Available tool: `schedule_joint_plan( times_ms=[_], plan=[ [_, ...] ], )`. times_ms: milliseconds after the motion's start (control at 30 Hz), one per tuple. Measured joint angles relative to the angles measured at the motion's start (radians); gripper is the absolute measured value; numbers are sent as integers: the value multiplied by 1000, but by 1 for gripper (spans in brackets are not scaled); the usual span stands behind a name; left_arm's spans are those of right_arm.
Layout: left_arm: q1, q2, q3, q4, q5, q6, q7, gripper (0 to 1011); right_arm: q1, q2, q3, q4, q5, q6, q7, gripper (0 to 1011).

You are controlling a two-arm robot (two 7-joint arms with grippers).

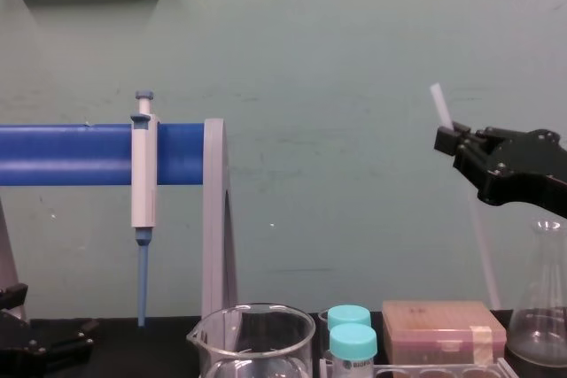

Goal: Pick up the stirring rod with one hand, then place it down.

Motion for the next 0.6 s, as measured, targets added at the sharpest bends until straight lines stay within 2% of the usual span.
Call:
schedule_joint_plan(
  times_ms=[100, 300, 600],
  plan=[
    [0, 0, 0, 0, 0, 0, 0, 1000, -14, -12, 12, -1, -17, -40, -15, 66],
    [0, 0, 0, 0, 0, 0, 0, 1000, -45, -36, 36, 0, -22, -84, -30, 66],
    [0, 0, 0, 0, 0, 0, 0, 1000, -86, -57, 64, -4, -43, -86, -59, 66]
  ],
)
